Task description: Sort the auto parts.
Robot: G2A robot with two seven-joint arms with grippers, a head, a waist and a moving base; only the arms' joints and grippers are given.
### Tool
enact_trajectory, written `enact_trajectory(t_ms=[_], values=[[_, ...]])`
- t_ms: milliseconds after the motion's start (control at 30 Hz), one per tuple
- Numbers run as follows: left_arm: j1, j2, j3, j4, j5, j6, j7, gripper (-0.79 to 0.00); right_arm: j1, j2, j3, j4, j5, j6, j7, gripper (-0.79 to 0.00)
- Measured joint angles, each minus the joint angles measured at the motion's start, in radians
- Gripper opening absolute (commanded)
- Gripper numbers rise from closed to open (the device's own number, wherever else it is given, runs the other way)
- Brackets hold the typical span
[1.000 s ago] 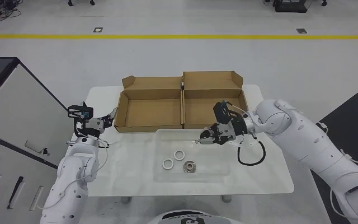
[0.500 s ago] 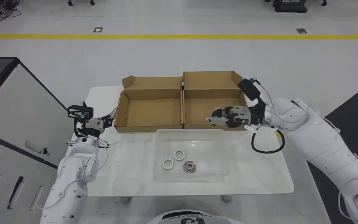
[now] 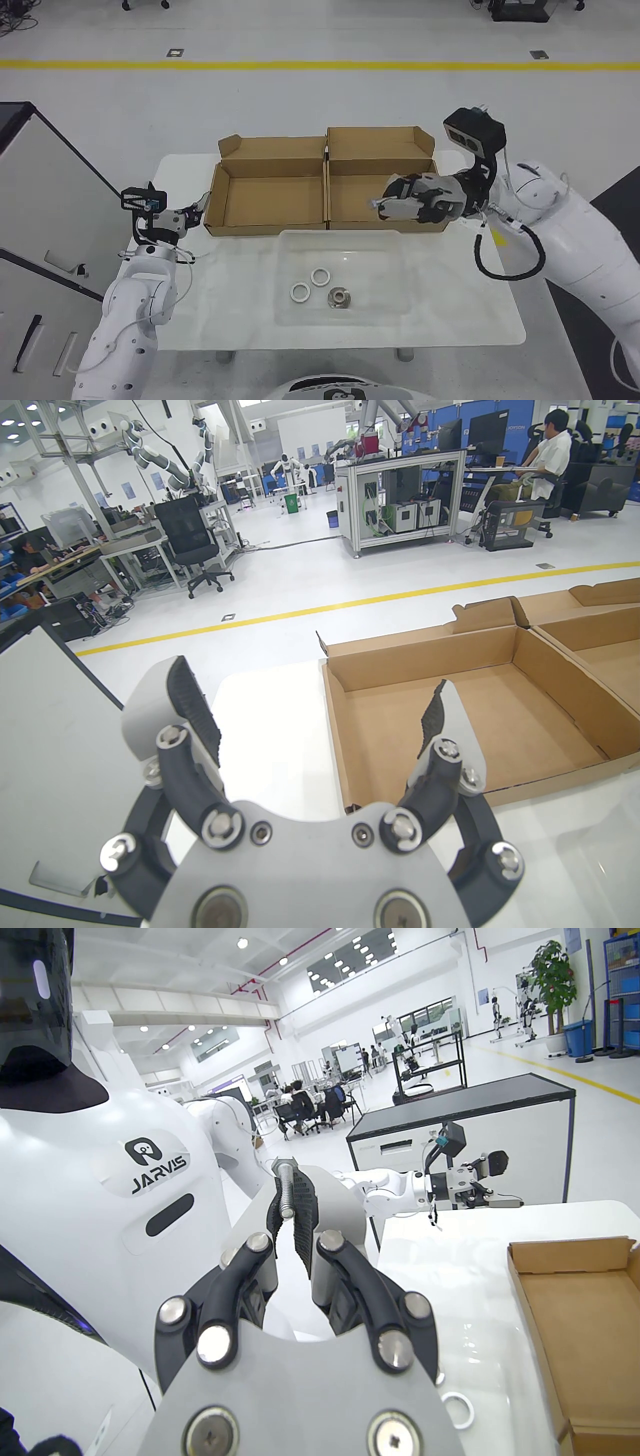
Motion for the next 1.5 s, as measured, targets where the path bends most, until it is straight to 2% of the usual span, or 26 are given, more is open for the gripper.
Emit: enact_trajectory(t_ms=[667, 767, 967, 1233, 1500], values=[[0.000, 0.000, 0.000, 0.000, 0.000, 0.000, 0.000, 0.000, -0.003, -0.001, 0.003, -0.008, 0.007, 0.004, -0.008, -0.785], [0.000, 0.000, 0.000, 0.000, 0.000, 0.000, 0.000, 0.000, -0.013, -0.008, 0.018, -0.053, 0.078, 0.001, -0.054, -0.785], [0.000, 0.000, 0.000, 0.000, 0.000, 0.000, 0.000, 0.000, -0.010, -0.029, 0.038, -0.112, 0.250, 0.000, 0.001, -0.785], [0.000, 0.000, 0.000, 0.000, 0.000, 0.000, 0.000, 0.000, 0.027, -0.070, 0.022, -0.180, 0.414, 0.001, 0.000, -0.785], [0.000, 0.000, 0.000, 0.000, 0.000, 0.000, 0.000, 0.000, 0.060, -0.115, 0.023, -0.226, 0.476, 0.021, 0.021, -0.785]])
